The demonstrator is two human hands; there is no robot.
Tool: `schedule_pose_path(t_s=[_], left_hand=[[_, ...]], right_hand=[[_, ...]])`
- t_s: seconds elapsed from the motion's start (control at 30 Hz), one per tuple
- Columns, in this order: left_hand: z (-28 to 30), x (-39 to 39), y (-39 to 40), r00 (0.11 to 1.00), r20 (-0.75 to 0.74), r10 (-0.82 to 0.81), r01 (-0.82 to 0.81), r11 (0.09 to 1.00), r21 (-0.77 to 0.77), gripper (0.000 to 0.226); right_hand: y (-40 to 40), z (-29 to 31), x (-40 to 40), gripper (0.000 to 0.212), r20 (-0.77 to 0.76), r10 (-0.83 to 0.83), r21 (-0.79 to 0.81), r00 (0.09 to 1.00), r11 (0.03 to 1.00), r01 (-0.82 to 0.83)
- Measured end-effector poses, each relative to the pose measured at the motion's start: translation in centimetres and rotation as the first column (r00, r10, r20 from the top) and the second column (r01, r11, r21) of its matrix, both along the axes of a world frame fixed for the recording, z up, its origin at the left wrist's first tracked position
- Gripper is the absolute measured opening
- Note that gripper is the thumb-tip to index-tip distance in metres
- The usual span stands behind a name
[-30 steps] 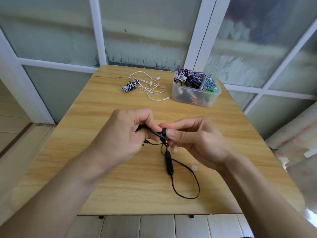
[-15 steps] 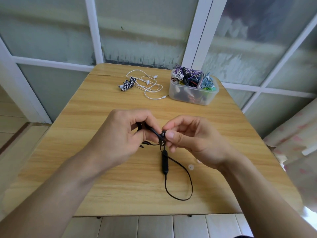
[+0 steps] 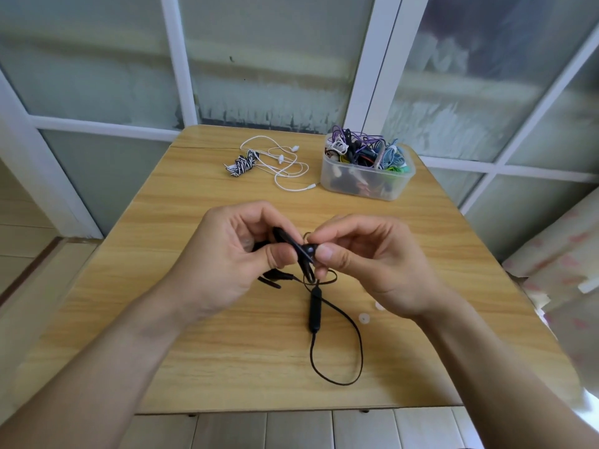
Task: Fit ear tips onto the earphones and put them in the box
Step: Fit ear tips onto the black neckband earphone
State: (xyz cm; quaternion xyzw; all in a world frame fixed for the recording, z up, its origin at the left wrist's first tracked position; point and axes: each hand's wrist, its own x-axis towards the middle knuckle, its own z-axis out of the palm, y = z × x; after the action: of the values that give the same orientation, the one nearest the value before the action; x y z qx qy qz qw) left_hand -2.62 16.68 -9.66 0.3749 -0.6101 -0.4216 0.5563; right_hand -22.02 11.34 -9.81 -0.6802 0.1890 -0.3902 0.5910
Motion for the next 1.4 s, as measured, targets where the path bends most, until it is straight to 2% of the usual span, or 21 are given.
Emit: schedule_pose_path(t_s=[0.13,0.23,0.33,0.4,0.43,0.5,0.57,0.6,0.67,0.8,0.87,0.93,1.03,1.1,1.17,1.23,1.3,1.4], left_hand=[[0.1,0.0,-0.1,0.998,-0.052,-0.032,0.034,0.999,0.038,0.011],[0.3,0.2,0.0,1.000,-0.029,-0.001,0.003,0.997,0.071,0.011],[0.3,0.3,0.0,0.999,-0.004,0.047,-0.046,0.993,0.110,0.015],[0.3,0.2,-0.1,0.997,-0.006,0.073,-0.072,0.985,0.156,0.015],[0.2,0.2,-0.1,0.995,0.001,0.101,-0.100,0.978,0.181,0.015],[-0.1,0.2,-0.2,0.985,0.026,0.171,-0.172,0.958,0.230,0.014],[-0.3,0.2,-0.4,0.973,0.058,0.223,-0.230,0.939,0.255,0.017],[-0.3,0.1,-0.4,0.969,0.068,0.236,-0.246,0.933,0.263,0.020],[-0.2,-0.2,-0.5,0.967,0.053,0.250,-0.255,0.924,0.286,0.022],[0.1,-0.8,-0.7,0.974,-0.137,0.182,-0.115,0.912,0.393,0.027],[0.1,-0.7,-0.7,0.963,-0.238,0.125,-0.014,0.907,0.421,0.053],[0.0,-0.6,-0.5,0.964,-0.247,0.095,0.020,0.905,0.425,0.066],[-0.3,-0.5,-0.2,0.973,-0.214,0.081,0.013,0.915,0.403,0.071],[-0.3,-0.5,-0.2,0.967,-0.230,0.112,-0.012,0.917,0.398,0.073],[-0.2,-0.6,-0.2,0.953,-0.253,0.169,-0.056,0.915,0.399,0.075],[0.0,-0.9,-0.2,0.925,-0.311,0.220,-0.084,0.915,0.396,0.066],[0.2,-1.3,-0.2,0.892,-0.381,0.244,-0.077,0.912,0.403,0.063],[0.4,-1.8,-0.2,0.827,-0.507,0.241,-0.007,0.908,0.420,0.061]], right_hand=[[0.0,-0.2,0.2,0.021,0.059,-0.013,0.049,0.998,0.999,0.011],[-0.1,0.2,0.0,0.035,0.021,-0.057,0.049,0.998,0.997,0.056],[-0.4,0.8,-1.0,0.030,-0.057,-0.271,0.029,0.961,0.962,0.272],[-0.8,1.2,-2.4,0.019,-0.204,-0.476,-0.121,0.856,0.880,0.460],[-1.2,1.1,-3.2,0.015,-0.315,-0.569,-0.264,0.760,0.822,0.505],[-1.6,1.0,-4.9,0.013,-0.528,-0.656,-0.509,0.540,0.753,0.416],[-1.8,0.9,-6.1,0.013,-0.679,-0.625,-0.563,0.385,0.780,0.275],[-1.8,0.7,-6.5,0.014,-0.728,-0.594,-0.546,0.341,0.804,0.235],[-1.8,0.5,-7.0,0.016,-0.768,-0.557,-0.516,0.316,0.830,0.211],[-2.2,-0.3,-6.6,0.020,-0.756,-0.565,-0.515,0.329,0.825,0.233],[-2.5,-0.8,-6.4,0.015,-0.759,-0.568,-0.519,0.317,0.823,0.233],[-2.9,-1.2,-6.2,0.011,-0.752,-0.579,-0.530,0.314,0.815,0.234],[-3.2,-1.3,-6.2,0.015,-0.700,-0.629,-0.561,0.338,0.778,0.285],[-2.7,-0.8,-6.0,0.014,-0.616,-0.651,-0.529,0.443,0.759,0.380],[-1.5,0.2,-5.1,0.013,-0.461,-0.584,-0.384,0.669,0.810,0.443],[0.2,1.3,-3.8,0.012,-0.299,-0.456,-0.235,0.838,0.886,0.399],[1.5,1.8,-2.5,0.013,-0.223,-0.340,-0.084,0.914,0.940,0.329],[2.4,1.5,-1.2,0.013,-0.244,-0.282,0.054,0.928,0.951,0.304]])
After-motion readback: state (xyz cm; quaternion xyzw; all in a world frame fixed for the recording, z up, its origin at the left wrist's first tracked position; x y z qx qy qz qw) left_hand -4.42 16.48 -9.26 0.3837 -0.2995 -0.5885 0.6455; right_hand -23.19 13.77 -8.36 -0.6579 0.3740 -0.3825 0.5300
